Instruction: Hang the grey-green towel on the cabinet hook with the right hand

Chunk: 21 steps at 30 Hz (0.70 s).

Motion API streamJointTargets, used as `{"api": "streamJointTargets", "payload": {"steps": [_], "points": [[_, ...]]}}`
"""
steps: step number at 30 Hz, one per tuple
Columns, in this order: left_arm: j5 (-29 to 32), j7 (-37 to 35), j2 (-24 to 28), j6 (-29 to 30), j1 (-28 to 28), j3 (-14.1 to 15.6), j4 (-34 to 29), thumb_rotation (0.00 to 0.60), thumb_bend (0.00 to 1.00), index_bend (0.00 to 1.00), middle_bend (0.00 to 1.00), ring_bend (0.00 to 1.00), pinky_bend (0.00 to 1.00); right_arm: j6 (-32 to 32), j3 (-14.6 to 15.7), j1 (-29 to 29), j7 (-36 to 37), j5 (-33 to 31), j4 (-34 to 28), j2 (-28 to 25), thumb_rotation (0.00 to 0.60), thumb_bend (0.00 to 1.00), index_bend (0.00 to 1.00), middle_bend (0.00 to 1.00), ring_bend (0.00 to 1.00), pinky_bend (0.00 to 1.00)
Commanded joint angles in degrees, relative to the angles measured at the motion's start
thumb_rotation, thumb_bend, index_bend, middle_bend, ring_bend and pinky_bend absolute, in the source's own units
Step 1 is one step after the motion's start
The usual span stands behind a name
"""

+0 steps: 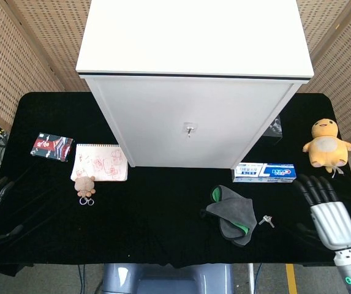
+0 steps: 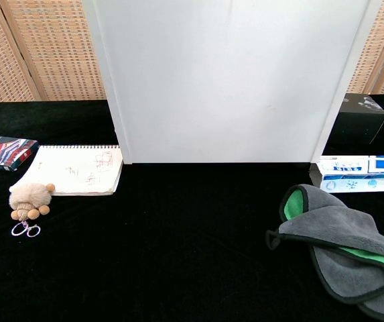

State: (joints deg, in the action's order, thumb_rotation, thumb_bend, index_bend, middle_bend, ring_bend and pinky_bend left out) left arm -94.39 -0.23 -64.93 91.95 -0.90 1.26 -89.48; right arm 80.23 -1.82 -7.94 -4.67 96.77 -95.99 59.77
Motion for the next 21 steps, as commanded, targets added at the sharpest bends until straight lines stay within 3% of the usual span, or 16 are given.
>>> {"api": "streamJointTargets", "payload": {"steps": [1,3,6,9,15,21], "points": [[0.6,0.6,-0.2,-0.4,-0.2,-0.3,-0.1,0.6,0.0,0.0,0.0,0.0,0.0,-9.2,1.4,-7.5,5.4,5.1,1.7,0.6,0.6,0.0,0.03,0.77,0.8,0.91],[1.5,1.0,-0.4,-1.1,-0.4,-0.6,-0.1,0.6,0.0,0.0,0.0,0.0,0.0,-14.4,1.6,-11.1,8.9,5.1,1.7,1.1,0.6,0.0,0.08,0.86,0.91,0.99],[2.8,1.2,-0.6,-2.3,-0.8,-1.0,0.0,0.6,0.0,0.0,0.0,0.0,0.0,-18.4,0.8,-13.9,9.5,4.0,1.7,2.4,0.6,0.0,0.13,0.91,0.96,1.0],[4.1,1.3,-0.8,-3.6,-1.3,-1.5,0.3,0.6,0.0,0.0,0.0,0.0,0.0,-22.8,-0.1,-16.2,8.9,1.1,1.2,4.0,0.6,0.01,0.16,0.93,0.98,1.0],[5.7,1.5,-1.1,-5.2,-1.8,-1.9,0.7,0.6,0.0,0.0,0.0,0.0,0.0,-29.8,-1.9,-19.3,5.2,-6.5,0.0,7.5,0.6,0.14,0.21,0.94,0.98,1.0],[6.0,2.1,-1.4,-5.7,-2.0,-1.9,0.7,0.6,0.0,0.0,0.0,0.0,0.0,-31.9,-2.9,-20.6,-2.3,-12.2,-0.3,11.6,0.6,0.19,0.25,0.95,0.98,1.0]]}}
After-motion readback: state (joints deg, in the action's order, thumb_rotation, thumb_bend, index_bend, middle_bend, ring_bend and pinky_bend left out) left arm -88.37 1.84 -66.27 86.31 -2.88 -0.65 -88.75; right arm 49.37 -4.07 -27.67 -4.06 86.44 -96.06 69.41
